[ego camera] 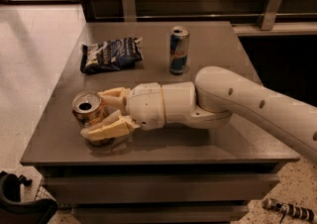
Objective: Knock orange can over
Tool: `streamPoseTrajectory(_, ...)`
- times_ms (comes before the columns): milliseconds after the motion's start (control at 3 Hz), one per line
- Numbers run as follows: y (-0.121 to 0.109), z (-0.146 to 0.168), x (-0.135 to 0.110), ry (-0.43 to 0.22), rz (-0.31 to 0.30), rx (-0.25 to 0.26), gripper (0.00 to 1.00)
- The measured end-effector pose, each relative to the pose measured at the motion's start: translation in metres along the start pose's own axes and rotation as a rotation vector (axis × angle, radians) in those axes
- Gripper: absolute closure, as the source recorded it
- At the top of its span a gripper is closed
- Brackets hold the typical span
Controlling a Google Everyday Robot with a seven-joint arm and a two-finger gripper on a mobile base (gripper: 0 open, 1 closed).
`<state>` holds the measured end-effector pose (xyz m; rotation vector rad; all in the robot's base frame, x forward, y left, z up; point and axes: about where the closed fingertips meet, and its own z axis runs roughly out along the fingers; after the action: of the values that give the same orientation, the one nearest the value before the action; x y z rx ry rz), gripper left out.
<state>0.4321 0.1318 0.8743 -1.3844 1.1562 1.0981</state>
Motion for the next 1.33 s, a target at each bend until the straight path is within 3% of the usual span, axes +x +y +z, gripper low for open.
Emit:
streamPoseTrajectory(333, -0.004, -0.006, -0.006, 0.051, -0.003, -0.004, 1.00)
streamPoseTrajectory(667, -0.018, -0.018, -0.024, 0.173, -0.028, -0.008, 1.00)
streamPoseTrajectory(1333, -0.055, -0.047, -0.041, 0.526, -0.065, 0.072, 1.00)
